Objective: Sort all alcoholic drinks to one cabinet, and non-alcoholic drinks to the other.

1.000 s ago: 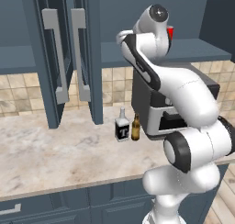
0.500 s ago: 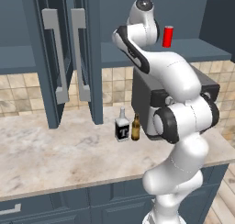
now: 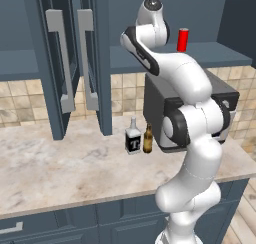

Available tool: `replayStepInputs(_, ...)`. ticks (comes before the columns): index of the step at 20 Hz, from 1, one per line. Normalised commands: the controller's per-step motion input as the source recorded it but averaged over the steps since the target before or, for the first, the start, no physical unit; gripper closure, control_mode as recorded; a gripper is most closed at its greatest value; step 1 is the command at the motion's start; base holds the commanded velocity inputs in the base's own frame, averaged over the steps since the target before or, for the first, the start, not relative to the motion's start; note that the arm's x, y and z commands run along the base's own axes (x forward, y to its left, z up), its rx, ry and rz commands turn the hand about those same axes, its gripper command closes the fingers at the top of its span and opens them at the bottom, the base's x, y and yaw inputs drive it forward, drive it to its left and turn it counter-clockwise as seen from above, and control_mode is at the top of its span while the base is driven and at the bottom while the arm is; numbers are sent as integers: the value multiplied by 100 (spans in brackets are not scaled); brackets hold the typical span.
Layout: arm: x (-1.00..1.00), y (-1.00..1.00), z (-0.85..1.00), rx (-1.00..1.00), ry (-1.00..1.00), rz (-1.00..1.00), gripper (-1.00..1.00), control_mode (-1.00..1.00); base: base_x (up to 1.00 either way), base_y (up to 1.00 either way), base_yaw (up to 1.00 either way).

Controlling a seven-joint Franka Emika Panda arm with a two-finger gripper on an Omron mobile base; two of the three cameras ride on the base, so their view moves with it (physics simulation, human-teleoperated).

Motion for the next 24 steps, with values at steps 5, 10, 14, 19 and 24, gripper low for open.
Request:
replayStepInputs(5, 27, 0, -65, 0, 0, 0, 100, -100, 0, 0, 0)
replayStepInputs(10, 33, 0, -52, 0, 0, 0, -100, -100, 0, 0, 0)
replayStepInputs(14, 11, 0, -25, 0, 0, 0, -100, -100, 0, 0, 0)
replayStepInputs(19, 0, -3, -2, 0, -5, 0, -100, -100, 0, 0, 0)
replayStepInputs(24, -3, 0, 0, 0, -11, 0, -100, -100, 0, 0, 0)
